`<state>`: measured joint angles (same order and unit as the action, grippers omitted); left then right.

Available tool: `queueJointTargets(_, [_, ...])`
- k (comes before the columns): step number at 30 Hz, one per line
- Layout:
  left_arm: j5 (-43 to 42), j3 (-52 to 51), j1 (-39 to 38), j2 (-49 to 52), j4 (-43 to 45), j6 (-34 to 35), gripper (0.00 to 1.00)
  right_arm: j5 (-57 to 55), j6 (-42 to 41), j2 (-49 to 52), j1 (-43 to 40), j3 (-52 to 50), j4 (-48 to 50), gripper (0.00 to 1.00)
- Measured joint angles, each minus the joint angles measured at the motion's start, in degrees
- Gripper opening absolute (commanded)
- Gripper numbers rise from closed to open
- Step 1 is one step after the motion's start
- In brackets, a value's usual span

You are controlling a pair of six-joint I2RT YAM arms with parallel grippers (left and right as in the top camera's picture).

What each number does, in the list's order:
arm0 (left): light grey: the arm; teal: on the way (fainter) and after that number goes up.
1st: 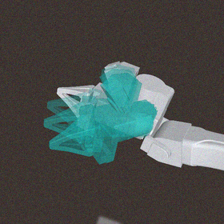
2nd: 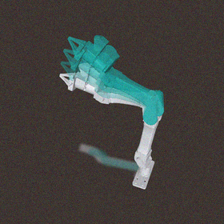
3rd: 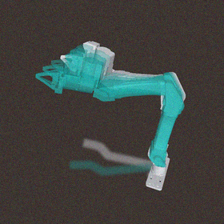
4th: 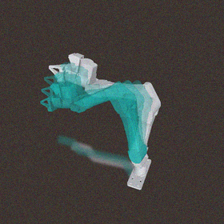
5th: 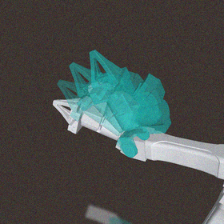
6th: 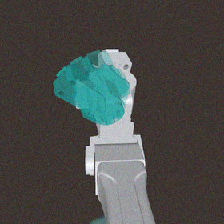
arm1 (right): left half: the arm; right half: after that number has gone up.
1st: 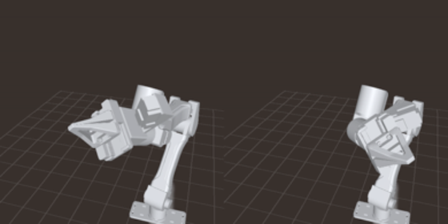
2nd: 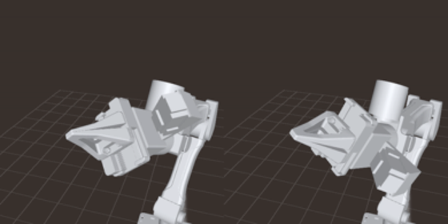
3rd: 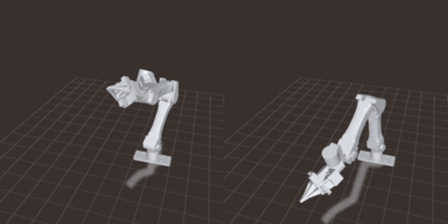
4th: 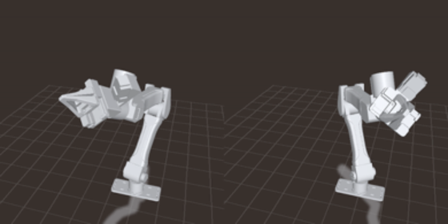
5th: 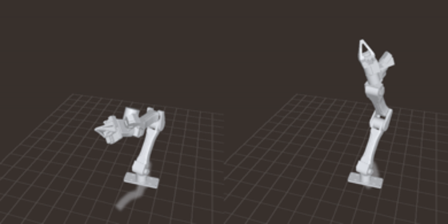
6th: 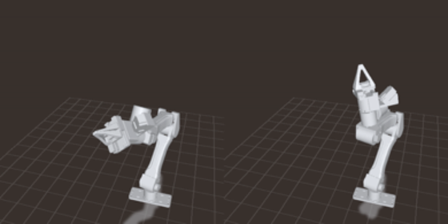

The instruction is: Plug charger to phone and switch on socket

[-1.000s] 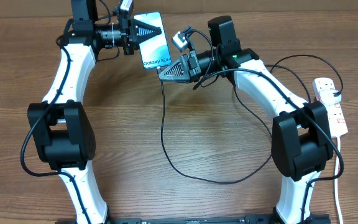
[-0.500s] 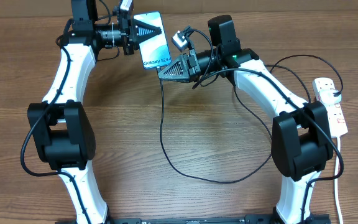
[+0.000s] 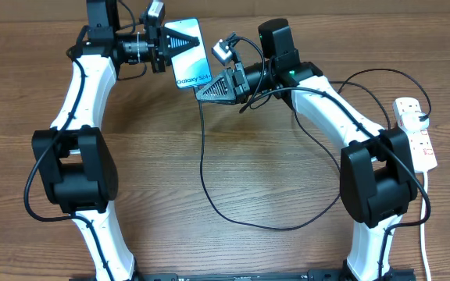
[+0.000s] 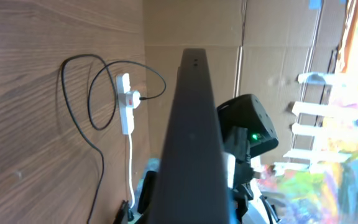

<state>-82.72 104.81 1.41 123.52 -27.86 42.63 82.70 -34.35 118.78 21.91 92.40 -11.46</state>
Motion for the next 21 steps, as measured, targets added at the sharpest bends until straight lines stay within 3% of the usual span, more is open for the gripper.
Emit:
queueJointTargets(11, [-0.92, 0.0, 0.37, 0.0, -1.49, -1.29, 0.04, 0.35, -5.11, 0.0, -0.09, -0.22, 2.38, 0.04])
queueJointTargets(12, [-0.9, 0.0, 0.42, 0.0, -1.49, -1.31, 0.04, 0.02, -5.55, 0.0, -0.09, -0.22, 2.36, 0.15])
queueJointTargets(13, [-0.87, 0.0, 0.48, 0.0, -1.49, -1.36, 0.04, -0.13, -6.05, 0.0, -0.09, -0.22, 2.38, 0.37])
queueJointTargets(14, [-0.66, 0.0, 0.52, 0.0, -1.42, -1.92, 0.04, -0.22, -6.03, 0.0, -0.09, -0.22, 2.67, 0.67])
queueJointTargets(16, [-2.16, -0.2, 0.2, 0.0, -1.84, -2.93, 0.04, -3.21, -6.43, -0.02, -0.26, -0.11, 3.76, 0.81])
queueJointTargets(21, [-4.07, -0.28, -2.51, 0.0, 0.35, -4.66, 0.04, -3.56, -6.12, -0.02, -1.81, -0.11, 3.91, 1.0])
